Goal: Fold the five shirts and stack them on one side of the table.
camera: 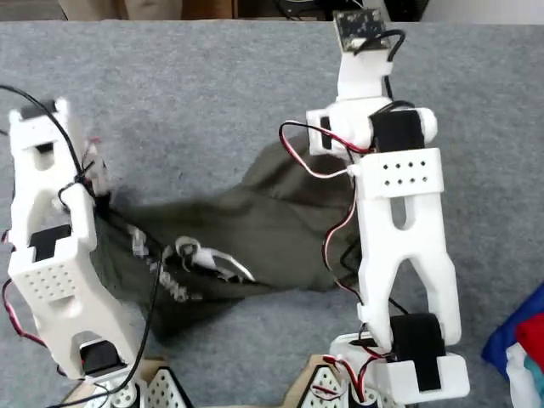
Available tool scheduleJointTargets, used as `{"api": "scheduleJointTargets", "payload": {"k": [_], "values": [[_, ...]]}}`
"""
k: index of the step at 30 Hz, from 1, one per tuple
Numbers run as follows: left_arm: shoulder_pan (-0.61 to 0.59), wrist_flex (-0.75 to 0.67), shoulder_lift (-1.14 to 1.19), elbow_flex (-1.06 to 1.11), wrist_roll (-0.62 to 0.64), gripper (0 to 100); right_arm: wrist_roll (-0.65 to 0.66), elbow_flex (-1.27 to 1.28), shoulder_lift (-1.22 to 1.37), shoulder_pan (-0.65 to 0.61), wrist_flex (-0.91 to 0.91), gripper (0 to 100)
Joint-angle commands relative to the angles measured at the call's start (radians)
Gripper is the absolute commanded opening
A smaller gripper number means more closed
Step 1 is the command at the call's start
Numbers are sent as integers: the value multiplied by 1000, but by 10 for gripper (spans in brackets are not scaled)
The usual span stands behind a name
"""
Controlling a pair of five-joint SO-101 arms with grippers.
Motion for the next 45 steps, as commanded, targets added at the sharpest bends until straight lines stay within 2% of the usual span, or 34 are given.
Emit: {"api": "scheduleJointTargets", "payload": {"k": [1, 8, 10, 17, 23, 28, 31, 39, 45], "values": [[51, 29, -27, -313, 12, 19, 8, -111, -42, -16, -54, 4], [167, 28, -134, -571, 11, 19, 9, -352, -42, -16, -135, 4], [192, 28, -159, -649, 11, 19, 44, -433, -41, -15, -183, 4], [207, 28, -194, -993, 9, 19, 132, -656, -41, -12, -365, 4], [198, 28, -208, -1218, 9, 19, 175, -805, -41, -12, -390, 4], [199, 28, -341, -1148, 9, 19, 175, -888, -48, -10, -376, 4], [199, 28, -423, -1017, 9, 19, 175, -901, -48, -10, -315, 4], [199, 28, -575, -394, 8, 19, 176, -897, -41, -10, -206, 4], [201, 26, -578, -66, 6, 19, 176, -831, -21, -10, -201, 4]]}}
